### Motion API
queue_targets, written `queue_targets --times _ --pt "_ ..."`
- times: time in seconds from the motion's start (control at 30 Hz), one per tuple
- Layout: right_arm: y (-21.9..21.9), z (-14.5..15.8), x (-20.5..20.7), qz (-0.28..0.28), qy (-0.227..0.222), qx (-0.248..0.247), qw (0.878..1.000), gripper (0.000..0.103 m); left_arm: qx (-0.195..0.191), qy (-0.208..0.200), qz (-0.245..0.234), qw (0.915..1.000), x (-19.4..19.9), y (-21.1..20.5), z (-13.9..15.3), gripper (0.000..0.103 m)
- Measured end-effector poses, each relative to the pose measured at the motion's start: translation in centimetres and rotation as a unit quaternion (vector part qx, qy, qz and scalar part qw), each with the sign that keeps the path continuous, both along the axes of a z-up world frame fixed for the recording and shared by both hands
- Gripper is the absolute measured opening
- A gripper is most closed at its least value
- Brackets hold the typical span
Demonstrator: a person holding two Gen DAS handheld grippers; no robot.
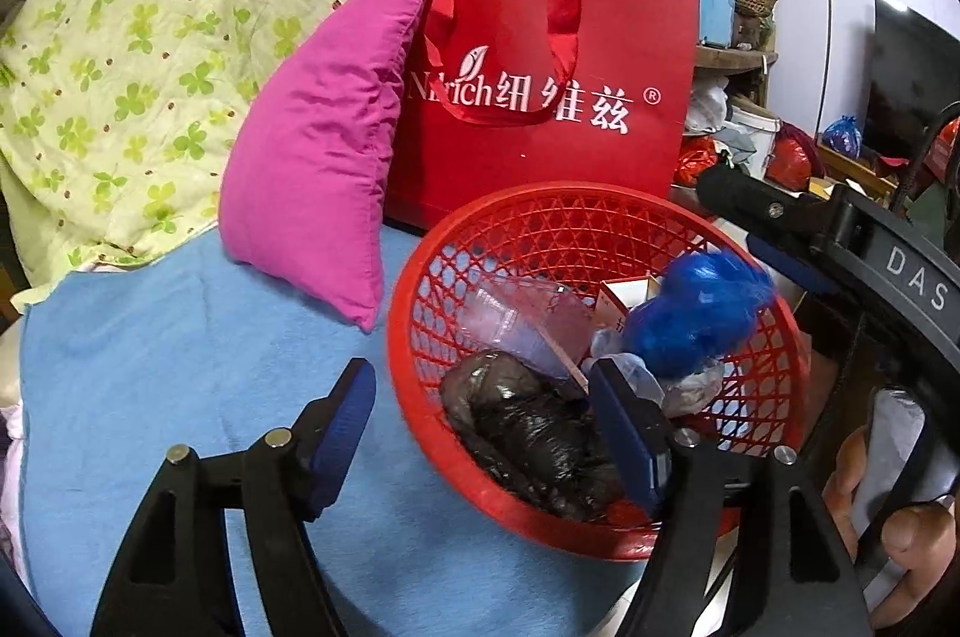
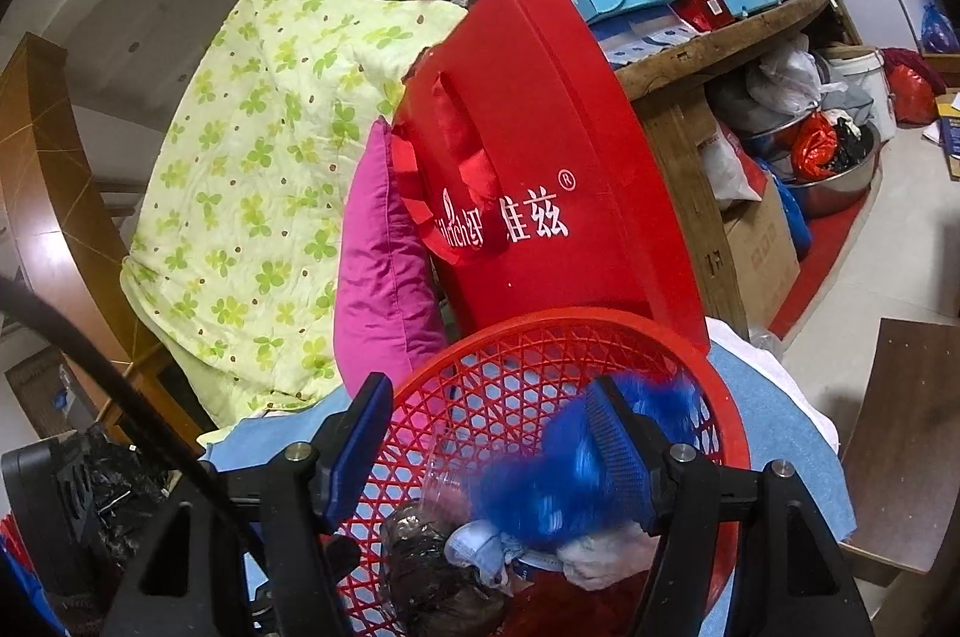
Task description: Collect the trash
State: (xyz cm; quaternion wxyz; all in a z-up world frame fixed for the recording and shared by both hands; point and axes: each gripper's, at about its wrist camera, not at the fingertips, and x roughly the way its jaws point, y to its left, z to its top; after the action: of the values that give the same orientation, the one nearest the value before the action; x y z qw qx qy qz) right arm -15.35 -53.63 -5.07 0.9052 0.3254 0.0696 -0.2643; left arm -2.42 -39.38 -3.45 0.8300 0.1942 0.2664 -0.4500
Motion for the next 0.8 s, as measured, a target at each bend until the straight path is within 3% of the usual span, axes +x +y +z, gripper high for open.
queue_targets --times 0.23,0.43,0.57,0.8 --pt "1.2 0.5 -0.1 -0.004 0.000 -0.028 1.000 0.071 -0.003 -0.010 0.027 0.9996 0.2 2.3 1.1 0.085" --pt "4.1 1.7 -0.4 -0.019 0.005 -0.095 0.995 0.076 -0.004 -0.015 0.061 0.9980 0.6 5.2 2.3 0.087" --pt "6.7 2.2 -0.8 -0.021 0.014 -0.130 0.991 0.077 -0.010 -0.022 0.081 0.9964 0.6 7.5 3.4 0.093" --pt "12.5 2.3 -3.2 0.000 0.020 -0.152 0.988 0.078 -0.011 -0.048 0.113 0.9924 0.0 11.3 4.5 0.094"
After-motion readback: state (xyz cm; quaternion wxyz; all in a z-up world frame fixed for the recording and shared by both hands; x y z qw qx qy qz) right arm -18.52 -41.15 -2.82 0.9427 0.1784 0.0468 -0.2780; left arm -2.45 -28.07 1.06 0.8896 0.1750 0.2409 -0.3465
